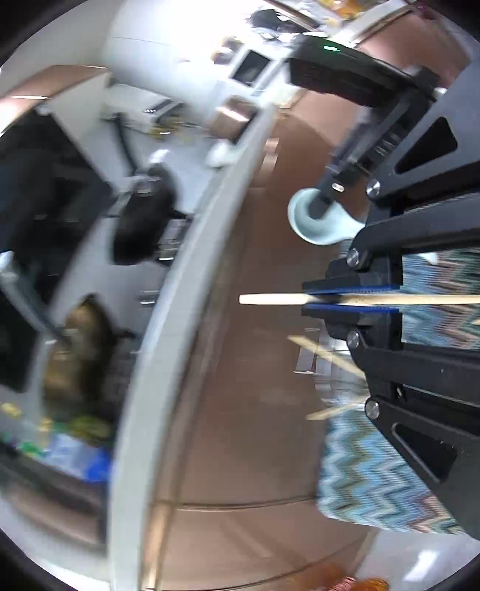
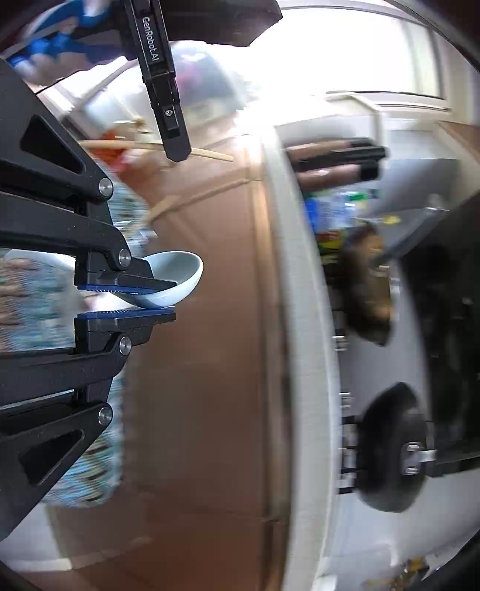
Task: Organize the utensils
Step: 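Carry the chopstick and light-blue spoon into the holder and open both tools, then pull both tools back from the holder toward the table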
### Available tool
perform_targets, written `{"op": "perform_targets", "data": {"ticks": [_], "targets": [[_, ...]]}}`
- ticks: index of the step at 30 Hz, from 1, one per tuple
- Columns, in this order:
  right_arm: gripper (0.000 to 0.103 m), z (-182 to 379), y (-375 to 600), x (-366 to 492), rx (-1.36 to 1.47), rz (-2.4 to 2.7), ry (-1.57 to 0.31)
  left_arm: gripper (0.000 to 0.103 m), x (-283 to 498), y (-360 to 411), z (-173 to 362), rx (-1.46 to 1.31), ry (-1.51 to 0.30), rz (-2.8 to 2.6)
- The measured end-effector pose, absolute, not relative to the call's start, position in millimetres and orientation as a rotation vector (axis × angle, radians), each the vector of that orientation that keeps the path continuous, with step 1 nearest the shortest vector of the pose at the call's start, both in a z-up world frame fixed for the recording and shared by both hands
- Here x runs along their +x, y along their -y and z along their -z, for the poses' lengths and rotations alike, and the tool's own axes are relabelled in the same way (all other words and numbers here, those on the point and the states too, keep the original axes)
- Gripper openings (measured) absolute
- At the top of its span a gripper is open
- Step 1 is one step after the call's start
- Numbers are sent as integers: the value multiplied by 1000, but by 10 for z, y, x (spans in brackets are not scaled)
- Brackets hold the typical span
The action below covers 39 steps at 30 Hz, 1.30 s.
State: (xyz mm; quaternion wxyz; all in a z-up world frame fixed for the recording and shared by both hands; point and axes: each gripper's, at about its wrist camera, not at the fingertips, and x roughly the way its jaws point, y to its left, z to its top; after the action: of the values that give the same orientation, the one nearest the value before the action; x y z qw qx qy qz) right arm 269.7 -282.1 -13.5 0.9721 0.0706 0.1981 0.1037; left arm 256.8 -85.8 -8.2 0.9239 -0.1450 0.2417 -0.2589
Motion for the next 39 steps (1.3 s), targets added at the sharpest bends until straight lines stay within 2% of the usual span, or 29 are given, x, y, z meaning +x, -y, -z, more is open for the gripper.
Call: {"op": "perform_targets", "data": {"ticks": [5, 9, 16, 19, 20, 23, 25, 33, 39], "targets": [[8, 276, 2645, 3028, 146, -125, -292, 4, 2924, 966, 25, -256, -262, 371], [8, 513, 2604, 3276, 127, -71, -275, 4, 3152, 1109, 267, -199, -154, 263], [8, 878, 2573, 3332, 85, -38, -273, 5, 3354, 1187, 737, -174, -111, 197], [13, 1028, 2562, 3279, 72, -47, -285, 7, 3365, 1188, 884, -161, -120, 195], [15, 1045, 2553, 3262, 67, -50, -287, 8, 3351, 1196, 906, -154, -122, 201], [18, 1086, 2535, 3180, 66, -72, -294, 19, 3294, 1191, 935, -144, -119, 208], [19, 1081, 2539, 3115, 66, -76, -297, 25, 3237, 1147, 904, -158, -121, 224], [21, 817, 2613, 2834, 81, -66, -275, 30, 2925, 958, 611, -160, -102, 219], [21, 438, 2640, 2456, 93, -62, -250, 38, 2505, 809, 255, -134, -68, 209]]}}
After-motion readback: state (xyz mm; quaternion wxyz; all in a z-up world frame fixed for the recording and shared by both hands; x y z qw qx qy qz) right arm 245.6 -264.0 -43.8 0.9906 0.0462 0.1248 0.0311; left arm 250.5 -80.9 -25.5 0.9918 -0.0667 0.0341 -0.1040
